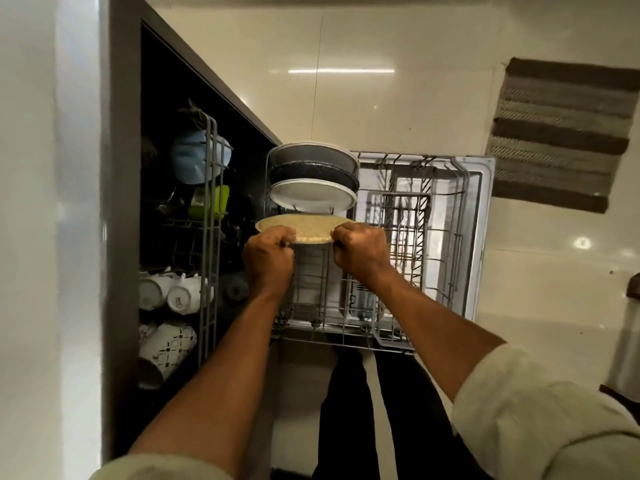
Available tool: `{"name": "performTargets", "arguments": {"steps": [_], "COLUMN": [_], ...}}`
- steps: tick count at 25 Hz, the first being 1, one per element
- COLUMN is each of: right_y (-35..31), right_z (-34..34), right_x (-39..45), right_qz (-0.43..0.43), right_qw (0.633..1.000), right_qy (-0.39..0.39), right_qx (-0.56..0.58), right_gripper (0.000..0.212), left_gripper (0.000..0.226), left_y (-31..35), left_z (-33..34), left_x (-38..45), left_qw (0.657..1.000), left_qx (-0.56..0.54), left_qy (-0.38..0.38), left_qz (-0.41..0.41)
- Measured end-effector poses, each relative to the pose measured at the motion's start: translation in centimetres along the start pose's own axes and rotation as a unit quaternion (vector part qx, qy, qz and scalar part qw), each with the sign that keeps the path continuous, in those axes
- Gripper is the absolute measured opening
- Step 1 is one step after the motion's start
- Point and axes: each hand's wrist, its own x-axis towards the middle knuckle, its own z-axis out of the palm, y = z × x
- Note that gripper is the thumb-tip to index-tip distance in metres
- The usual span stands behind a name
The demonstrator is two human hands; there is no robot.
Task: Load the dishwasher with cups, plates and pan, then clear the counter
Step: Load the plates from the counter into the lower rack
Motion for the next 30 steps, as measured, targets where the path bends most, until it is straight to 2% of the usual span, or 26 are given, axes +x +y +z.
{"name": "performTargets", "arguments": {"steps": [8,17,21,30], "right_y": [1.9,3.6,3.0,3.6], "right_z": [4.5,4.5,4.6,5.8], "right_x": [1.2,2.0,2.1,1.8], "right_qz": [0.014,-0.008,-0.016,-0.001], "right_qw": [1.000,0.999,0.998,0.999], "right_qy": [0.002,0.022,0.034,-0.037], "right_qx": [0.022,0.037,0.048,0.033], "right_gripper": [0.013,0.016,0.015,0.017], "left_gripper": [0.034,0.030,0.034,0.036], "left_y": [-2.8,-2.0,-2.2,-4.5], "left_z": [3.6,4.8,4.1,5.3], "left_x": [2.3,3.1,2.7,1.6], "left_qw": [1.000,0.998,0.997,0.998], "left_qx": [0.014,0.060,0.044,0.055], "left_qy": [-0.006,0.023,0.050,0.013], "left_qz": [-0.010,0.018,0.041,-0.010]}}
